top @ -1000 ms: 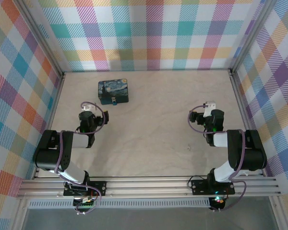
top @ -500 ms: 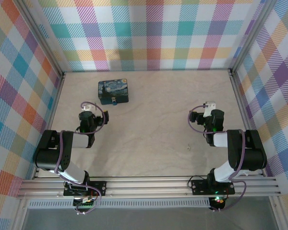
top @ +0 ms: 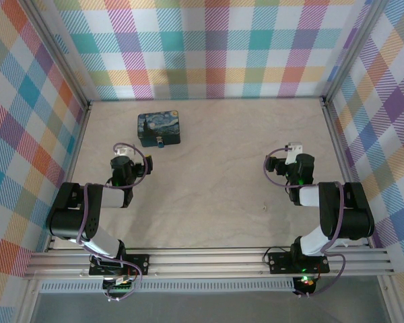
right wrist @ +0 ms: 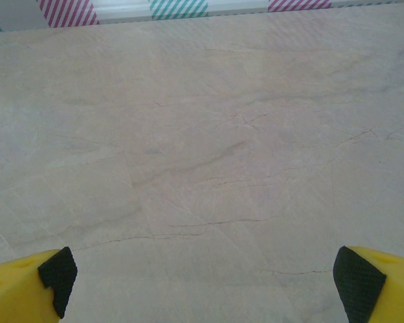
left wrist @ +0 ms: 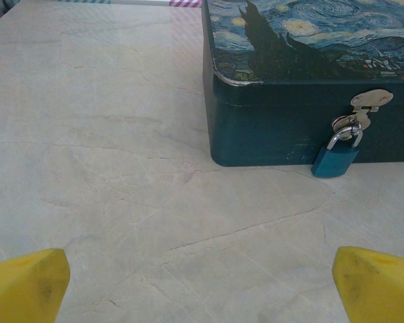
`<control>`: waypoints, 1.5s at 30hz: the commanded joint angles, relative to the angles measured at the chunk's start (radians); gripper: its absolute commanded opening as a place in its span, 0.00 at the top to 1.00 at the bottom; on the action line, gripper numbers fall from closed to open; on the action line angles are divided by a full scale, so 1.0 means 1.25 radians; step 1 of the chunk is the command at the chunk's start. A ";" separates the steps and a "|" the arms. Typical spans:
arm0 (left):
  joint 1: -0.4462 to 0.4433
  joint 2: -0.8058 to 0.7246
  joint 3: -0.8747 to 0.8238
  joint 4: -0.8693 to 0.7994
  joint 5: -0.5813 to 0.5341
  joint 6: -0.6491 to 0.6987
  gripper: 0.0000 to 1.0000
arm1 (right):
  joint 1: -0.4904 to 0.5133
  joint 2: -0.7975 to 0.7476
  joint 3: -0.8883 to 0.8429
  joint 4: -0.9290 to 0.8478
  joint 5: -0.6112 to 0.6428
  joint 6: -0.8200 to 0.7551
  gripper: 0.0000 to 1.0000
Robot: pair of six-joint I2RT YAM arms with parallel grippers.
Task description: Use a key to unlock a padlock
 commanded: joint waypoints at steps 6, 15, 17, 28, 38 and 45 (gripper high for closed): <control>0.002 -0.138 0.017 -0.133 0.007 -0.007 0.00 | 0.002 -0.062 0.010 -0.036 0.000 0.015 0.00; 0.002 -0.370 0.121 -0.461 0.001 -0.132 0.00 | 0.002 -0.255 0.101 -0.396 0.006 0.074 0.00; 0.002 -0.401 0.176 -0.568 0.020 -0.193 0.00 | 0.001 -0.292 0.150 -0.522 -0.006 0.103 0.00; -0.036 -0.472 0.210 -0.663 0.218 -0.414 0.00 | 0.005 -0.406 0.301 -1.021 -0.115 0.302 0.00; -0.243 -0.395 0.196 -0.559 0.218 -0.484 0.00 | 0.039 -0.366 0.320 -1.244 -0.245 0.412 0.06; -0.365 -0.282 0.228 -0.485 0.211 -0.500 0.01 | 0.135 -0.269 0.337 -1.328 -0.183 0.419 0.13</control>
